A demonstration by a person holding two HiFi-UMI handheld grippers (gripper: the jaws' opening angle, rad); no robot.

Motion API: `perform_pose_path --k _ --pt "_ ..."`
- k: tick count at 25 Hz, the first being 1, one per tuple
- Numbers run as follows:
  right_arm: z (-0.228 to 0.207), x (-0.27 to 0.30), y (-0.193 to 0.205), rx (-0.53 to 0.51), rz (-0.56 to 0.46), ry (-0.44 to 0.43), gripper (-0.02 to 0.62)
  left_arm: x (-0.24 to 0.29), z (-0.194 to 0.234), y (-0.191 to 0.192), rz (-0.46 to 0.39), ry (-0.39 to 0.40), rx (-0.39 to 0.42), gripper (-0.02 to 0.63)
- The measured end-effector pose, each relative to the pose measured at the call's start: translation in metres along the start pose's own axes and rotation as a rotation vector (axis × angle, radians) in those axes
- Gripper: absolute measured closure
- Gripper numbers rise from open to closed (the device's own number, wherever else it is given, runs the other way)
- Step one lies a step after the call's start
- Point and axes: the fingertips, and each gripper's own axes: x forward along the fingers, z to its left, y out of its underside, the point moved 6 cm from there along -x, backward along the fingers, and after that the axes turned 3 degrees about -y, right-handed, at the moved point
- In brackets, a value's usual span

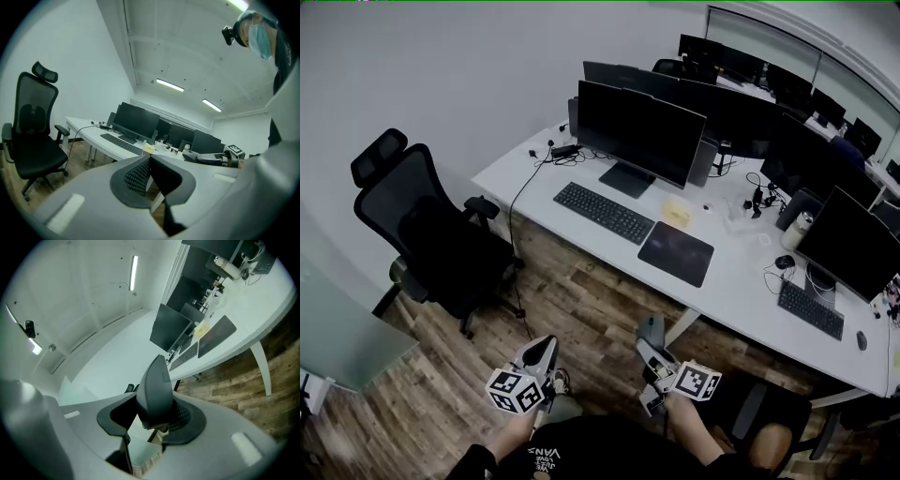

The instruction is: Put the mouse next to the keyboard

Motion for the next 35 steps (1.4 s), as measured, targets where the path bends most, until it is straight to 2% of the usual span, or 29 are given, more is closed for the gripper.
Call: perform_pose_path --k 7,10,14,17,20,23,25,30,35 --pt "-0.011 0.050 -0.024 0.039 -0.074 0.052 0.421 0.048 0.050 -0.027 0.014 0.048 -0.002 0.604" --pt "-0.006 0.077 -0.040 -0.005 -0.111 0.037 0.420 0.072 0.075 -0.043 0.027 0.076 0.003 0.604" --pt "-0.014 0.105 -0.052 0.025 -0.187 0.100 0.420 0.104 0.106 -0.067 0.041 0.133 0.034 0.604" --pt "-0.005 0.130 -0.062 -0.038 -0.242 0.053 0.420 0.128 0.128 -0.080 0.062 0.182 0.055 0.604" --pt "-0.010 0.142 -0.060 -0.014 -0.292 0.105 0.420 0.150 0.147 -0.088 0.085 0.228 0.059 0.604" --pt "-0.013 0.150 -0.060 -0.017 -0.326 0.126 0.420 0.169 0.155 -0.092 0.107 0.282 0.073 0.604" --pt "-0.023 0.150 -0.056 0.021 -0.349 0.185 0.420 0.184 0.159 -0.094 0.118 0.305 0.080 0.604" --pt "-0.040 0.154 -0.061 0.056 -0.364 0.269 0.421 0.209 0.160 -0.093 0.135 0.335 0.066 0.604" --pt "-0.063 0.160 -0.091 0.060 -0.344 0.275 0.420 0.231 0.158 -0.088 0.145 0.303 0.058 0.604"
